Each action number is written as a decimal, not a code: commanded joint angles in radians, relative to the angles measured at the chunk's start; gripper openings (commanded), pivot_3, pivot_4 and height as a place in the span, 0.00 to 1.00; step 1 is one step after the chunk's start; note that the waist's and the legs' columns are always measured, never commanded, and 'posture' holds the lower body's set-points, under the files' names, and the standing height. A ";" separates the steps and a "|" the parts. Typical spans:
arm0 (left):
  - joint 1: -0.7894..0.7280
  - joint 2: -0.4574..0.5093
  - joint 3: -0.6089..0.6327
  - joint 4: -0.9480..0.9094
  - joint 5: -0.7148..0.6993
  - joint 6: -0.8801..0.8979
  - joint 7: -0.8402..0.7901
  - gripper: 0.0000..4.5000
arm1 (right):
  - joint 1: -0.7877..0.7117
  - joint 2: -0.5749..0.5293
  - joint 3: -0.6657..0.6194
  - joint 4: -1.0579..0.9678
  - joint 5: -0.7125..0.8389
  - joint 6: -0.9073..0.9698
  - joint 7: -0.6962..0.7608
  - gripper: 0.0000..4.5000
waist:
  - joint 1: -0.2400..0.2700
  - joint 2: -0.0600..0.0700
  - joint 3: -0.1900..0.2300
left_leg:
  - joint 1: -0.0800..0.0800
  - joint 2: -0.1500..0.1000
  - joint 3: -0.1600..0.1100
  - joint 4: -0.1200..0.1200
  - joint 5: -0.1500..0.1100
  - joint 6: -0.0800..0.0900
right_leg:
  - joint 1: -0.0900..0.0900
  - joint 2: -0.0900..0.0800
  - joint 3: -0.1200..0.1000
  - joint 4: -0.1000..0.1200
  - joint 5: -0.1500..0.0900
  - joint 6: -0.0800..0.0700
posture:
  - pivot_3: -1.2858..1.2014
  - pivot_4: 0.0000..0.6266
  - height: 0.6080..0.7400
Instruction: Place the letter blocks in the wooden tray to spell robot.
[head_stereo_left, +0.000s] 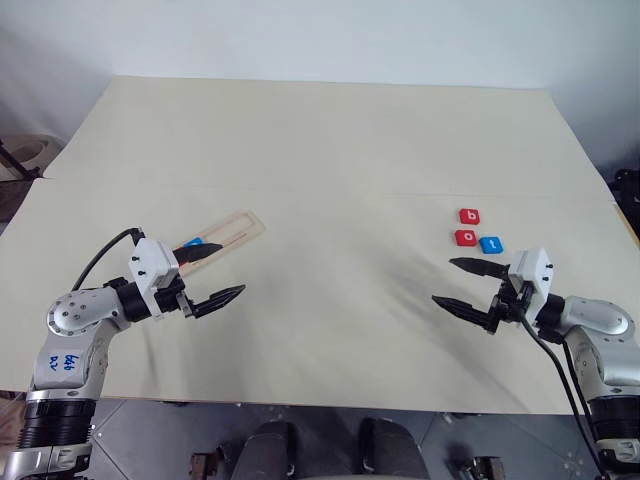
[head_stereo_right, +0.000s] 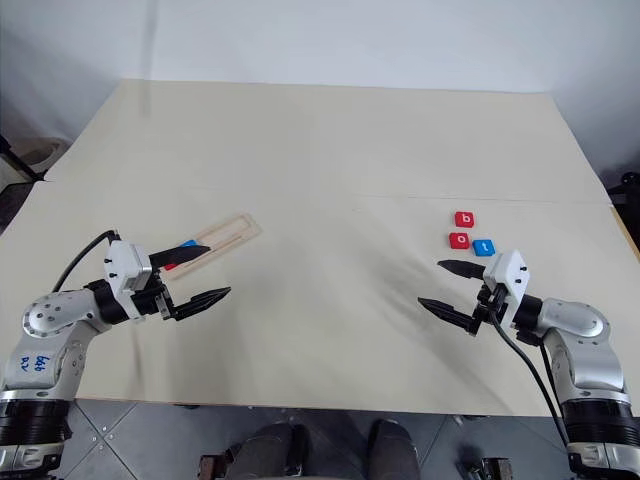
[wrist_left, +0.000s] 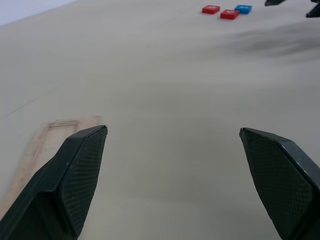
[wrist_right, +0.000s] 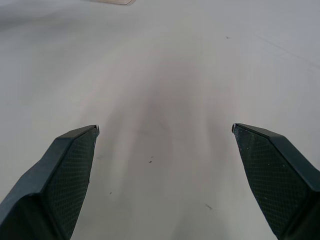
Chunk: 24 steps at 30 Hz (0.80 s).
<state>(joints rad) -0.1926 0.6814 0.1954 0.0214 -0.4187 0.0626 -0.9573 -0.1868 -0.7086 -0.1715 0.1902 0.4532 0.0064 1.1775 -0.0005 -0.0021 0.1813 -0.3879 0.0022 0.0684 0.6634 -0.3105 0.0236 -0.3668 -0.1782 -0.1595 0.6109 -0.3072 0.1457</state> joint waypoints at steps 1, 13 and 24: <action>0.003 -0.011 0.021 -0.010 0.001 -0.002 0.027 1.00 | 0.002 0.006 -0.036 -0.036 0.019 -0.031 0.003 0.99 | 0.000 0.000 0.000 | 0.000 0.000 0.000 0.000 0.000 0.000 | 0.000 0.000 0.000 0.000 0.000 0.000 | 0.52 0.24 1.00; 0.379 -0.165 0.324 -0.163 -0.060 -0.002 0.294 1.00 | -0.098 0.141 0.073 -0.195 0.070 0.051 -0.024 0.99 | -0.003 0.000 0.000 | 0.001 0.008 0.000 0.001 -0.001 -0.001 | 0.000 0.002 0.001 -0.001 0.000 0.000 | 0.52 0.24 1.00; 0.455 -0.183 0.426 -0.075 -0.080 -0.039 0.301 1.00 | -0.102 0.179 0.173 -0.307 0.096 0.060 0.066 0.99 | 0.025 -0.001 0.000 | 0.001 0.008 0.000 0.003 -0.003 -0.001 | 0.001 0.002 0.001 -0.002 0.000 0.000 | 0.52 0.24 1.00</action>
<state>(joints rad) 0.2782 0.4737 0.6087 -0.0551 -0.4710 0.0249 -0.6364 -0.2963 -0.5235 0.0187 -0.0785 0.5343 0.0836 1.2326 0.0241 -0.0031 0.1811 -0.3876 0.0100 0.0685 0.6660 -0.3134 0.0228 -0.3659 -0.1757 -0.1591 0.6092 -0.3071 0.1457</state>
